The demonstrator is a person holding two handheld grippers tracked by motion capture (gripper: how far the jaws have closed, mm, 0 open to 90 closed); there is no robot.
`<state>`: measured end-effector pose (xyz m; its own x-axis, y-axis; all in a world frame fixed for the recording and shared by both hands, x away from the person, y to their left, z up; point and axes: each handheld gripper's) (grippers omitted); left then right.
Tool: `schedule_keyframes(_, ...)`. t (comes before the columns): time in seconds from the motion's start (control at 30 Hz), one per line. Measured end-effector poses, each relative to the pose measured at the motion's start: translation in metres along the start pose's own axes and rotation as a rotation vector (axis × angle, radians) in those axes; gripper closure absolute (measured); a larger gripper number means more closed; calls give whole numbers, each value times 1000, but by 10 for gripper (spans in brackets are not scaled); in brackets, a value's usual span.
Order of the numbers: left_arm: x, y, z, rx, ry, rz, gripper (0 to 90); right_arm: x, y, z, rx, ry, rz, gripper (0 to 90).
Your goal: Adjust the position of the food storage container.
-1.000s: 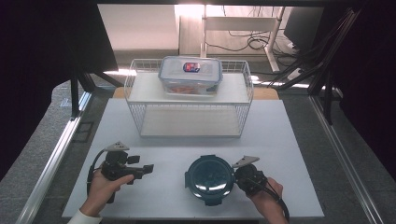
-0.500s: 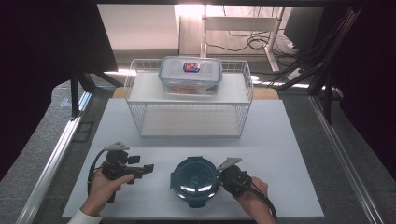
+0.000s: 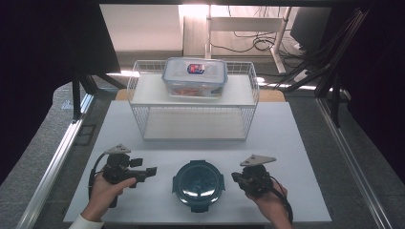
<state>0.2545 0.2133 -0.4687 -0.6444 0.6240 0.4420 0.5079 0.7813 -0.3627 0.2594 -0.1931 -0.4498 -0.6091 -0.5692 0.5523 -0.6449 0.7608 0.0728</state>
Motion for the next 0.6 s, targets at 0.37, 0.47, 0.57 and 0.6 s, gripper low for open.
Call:
schedule_keyframes(0.37, 3, -13, -1, -9, -13, 0, 205, 21, -24, 10, -162, -111, -60, 521)
schedule_keyframes(0.47, 2, -17, -1, -15, -21, 13, 190, 23, -27, 11, -229, -139, -52, 318)
schedule_keyframes(0.57, 3, -20, -1, -14, -30, 18, 164, 24, -30, 10, -271, -156, -80, 262)
schedule_keyframes(0.6, 4, -21, -1, -9, -34, 19, 157, 23, -30, 10, -272, -153, -85, 253)
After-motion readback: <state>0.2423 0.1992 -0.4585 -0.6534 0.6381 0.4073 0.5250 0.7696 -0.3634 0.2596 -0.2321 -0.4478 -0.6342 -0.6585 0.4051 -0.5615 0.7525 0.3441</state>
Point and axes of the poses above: each handheld gripper's, and its own axes: x roughly backward along the jaws, z roughly out of its underside, y roughly to its left, and after that the axes turned 14 degrees about -y, right-handed
